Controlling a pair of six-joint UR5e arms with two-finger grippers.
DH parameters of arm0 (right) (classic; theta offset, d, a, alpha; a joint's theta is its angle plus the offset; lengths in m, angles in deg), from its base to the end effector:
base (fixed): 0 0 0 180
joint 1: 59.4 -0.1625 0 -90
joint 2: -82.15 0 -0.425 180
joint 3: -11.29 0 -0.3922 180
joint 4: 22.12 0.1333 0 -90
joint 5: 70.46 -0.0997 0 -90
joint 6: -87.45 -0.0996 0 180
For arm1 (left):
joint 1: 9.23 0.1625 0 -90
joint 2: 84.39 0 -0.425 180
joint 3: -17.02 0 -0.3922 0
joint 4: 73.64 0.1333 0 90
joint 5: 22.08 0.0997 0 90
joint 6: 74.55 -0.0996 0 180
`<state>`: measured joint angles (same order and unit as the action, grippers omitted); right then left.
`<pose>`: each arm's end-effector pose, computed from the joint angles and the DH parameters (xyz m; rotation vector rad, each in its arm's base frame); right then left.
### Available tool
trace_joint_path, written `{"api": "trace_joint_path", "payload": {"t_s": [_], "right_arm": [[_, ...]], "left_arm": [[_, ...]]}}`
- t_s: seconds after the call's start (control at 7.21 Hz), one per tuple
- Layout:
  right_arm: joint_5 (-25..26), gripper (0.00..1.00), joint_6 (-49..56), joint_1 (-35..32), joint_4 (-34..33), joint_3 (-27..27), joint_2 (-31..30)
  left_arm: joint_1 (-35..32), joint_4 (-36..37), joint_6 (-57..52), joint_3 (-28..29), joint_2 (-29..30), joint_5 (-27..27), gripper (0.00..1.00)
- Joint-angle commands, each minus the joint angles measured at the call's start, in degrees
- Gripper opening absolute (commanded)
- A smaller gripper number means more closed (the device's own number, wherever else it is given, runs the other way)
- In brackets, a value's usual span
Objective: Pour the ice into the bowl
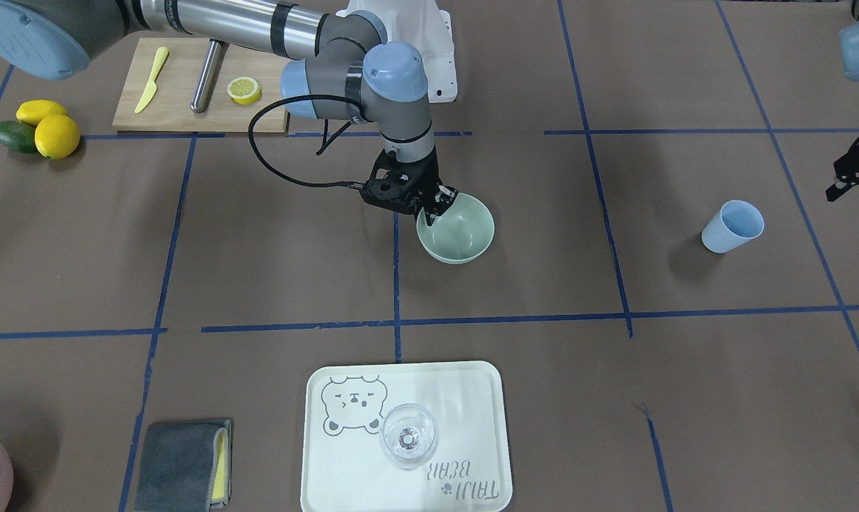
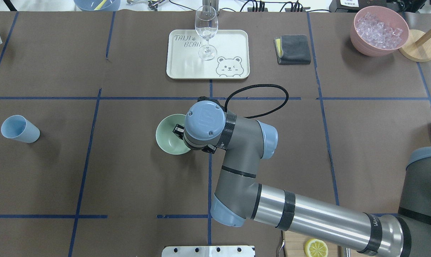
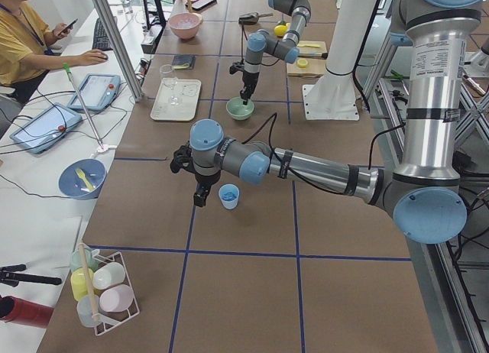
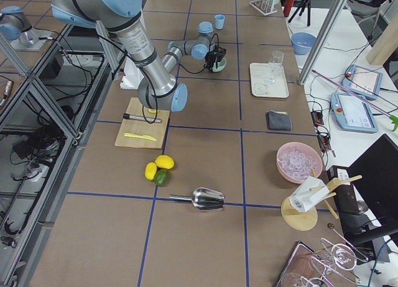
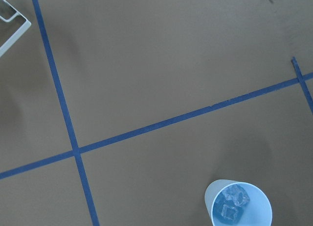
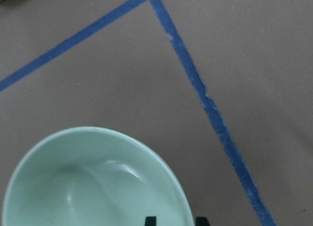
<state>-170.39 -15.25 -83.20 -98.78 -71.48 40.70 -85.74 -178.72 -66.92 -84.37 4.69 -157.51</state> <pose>-0.6401 -0.4092 0.1603 -0.0679 -0.9736 0.5038 0.0558 -0.4997 0.5362 0.2727 0.8452 0.2722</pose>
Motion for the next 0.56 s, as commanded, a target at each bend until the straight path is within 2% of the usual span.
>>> {"api": "trace_joint_path", "payload": {"t_s": [0.0, 0.14, 0.28, 0.42], "right_arm": [[-3.0, 1.0, 0.1, -5.9, -0.3, -9.5, -3.6], [-7.2, 1.0, 0.1, -9.6, -0.2, -14.2, -8.4], [-8.2, 1.0, 0.8, -11.6, 0.1, -17.0, -11.8], [-8.1, 1.0, 2.0, -13.5, 0.2, -18.0, -12.2]], "left_arm": [[2.8, -20.8, 1.7, 2.1, -7.0, 0.4, 1.0], [2.8, -31.5, 12.7, 2.3, -9.7, 2.2, 1.0], [3.1, -42.5, 24.4, 2.1, -14.5, 4.6, 1.0], [3.8, -52.4, 27.1, 1.6, -19.0, 8.1, 1.0]]}}
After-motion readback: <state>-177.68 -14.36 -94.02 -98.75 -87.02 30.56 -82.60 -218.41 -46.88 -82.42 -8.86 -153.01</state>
